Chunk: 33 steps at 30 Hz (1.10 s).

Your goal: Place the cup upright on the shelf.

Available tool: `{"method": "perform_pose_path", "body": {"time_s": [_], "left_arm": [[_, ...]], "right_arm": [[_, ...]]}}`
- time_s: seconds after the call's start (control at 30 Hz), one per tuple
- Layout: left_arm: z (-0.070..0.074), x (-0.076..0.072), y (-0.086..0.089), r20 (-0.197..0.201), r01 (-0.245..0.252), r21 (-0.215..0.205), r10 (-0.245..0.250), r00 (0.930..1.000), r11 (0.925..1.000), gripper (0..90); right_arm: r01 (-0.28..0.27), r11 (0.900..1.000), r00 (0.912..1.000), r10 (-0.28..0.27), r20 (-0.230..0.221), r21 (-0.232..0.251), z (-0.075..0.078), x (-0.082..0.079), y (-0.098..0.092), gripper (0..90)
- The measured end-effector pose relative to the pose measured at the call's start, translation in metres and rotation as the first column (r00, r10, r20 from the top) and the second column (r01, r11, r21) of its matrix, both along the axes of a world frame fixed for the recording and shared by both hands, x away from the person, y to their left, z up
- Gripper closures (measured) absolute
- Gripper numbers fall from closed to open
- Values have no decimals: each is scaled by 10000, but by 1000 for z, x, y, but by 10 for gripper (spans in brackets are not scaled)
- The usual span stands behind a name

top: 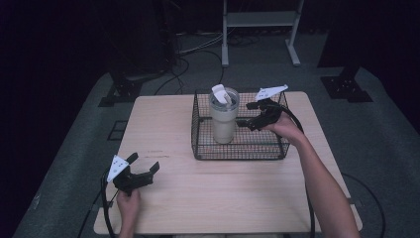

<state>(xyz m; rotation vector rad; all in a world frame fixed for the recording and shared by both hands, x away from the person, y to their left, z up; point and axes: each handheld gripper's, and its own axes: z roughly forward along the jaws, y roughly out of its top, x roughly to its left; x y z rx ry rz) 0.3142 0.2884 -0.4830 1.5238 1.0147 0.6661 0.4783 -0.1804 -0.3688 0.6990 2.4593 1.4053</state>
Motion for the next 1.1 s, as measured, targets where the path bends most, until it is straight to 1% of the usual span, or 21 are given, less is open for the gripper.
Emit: {"method": "perform_pose_path", "body": {"time_s": [0.03,0.07,0.17,0.27,0.3,0.37,0.5,0.57,0.8,0.93,1.1], "left_arm": [[0,0,0,-1,3,9,-3,10000,10000,0],[0,0,0,3,3,10,-3,10000,10000,0],[0,0,0,-2,1,12,-1,10000,10000,0],[0,0,0,6,5,11,-5,10000,10000,0],[0,0,0,3,2,14,-2,10000,10000,0],[0,0,0,-3,-1,8,1,10000,10000,0],[0,0,0,2,0,6,0,10000,10000,0],[0,0,0,4,-4,23,4,10000,10000,0],[0,0,0,18,-15,58,14,10000,10000,0],[0,0,0,18,-16,60,16,10000,10000,0],[0,0,0,16,-14,61,13,10000,10000,0]], "right_arm": [[58,9999,10000,-58,17,-128,4,-1,-3,91],[58,9999,10000,-58,17,-128,4,-1,-3,91],[90,9998,9999,-88,146,-148,12,-5,-7,91],[109,9998,9998,-106,174,-164,15,-7,-9,91],[98,9997,9997,-92,229,-236,18,-9,-11,91],[98,9998,9996,-93,249,-199,21,-12,-12,91],[41,9996,9994,-31,357,-273,25,-16,-14,91],[49,9997,9994,-41,336,-249,26,-17,-15,91],[-45,9996,9987,59,498,-265,33,-25,-19,91],[-29,9998,9988,39,495,-214,36,-28,-22,91],[-47,9999,9979,55,643,-129,40,-34,-26,91]]}}
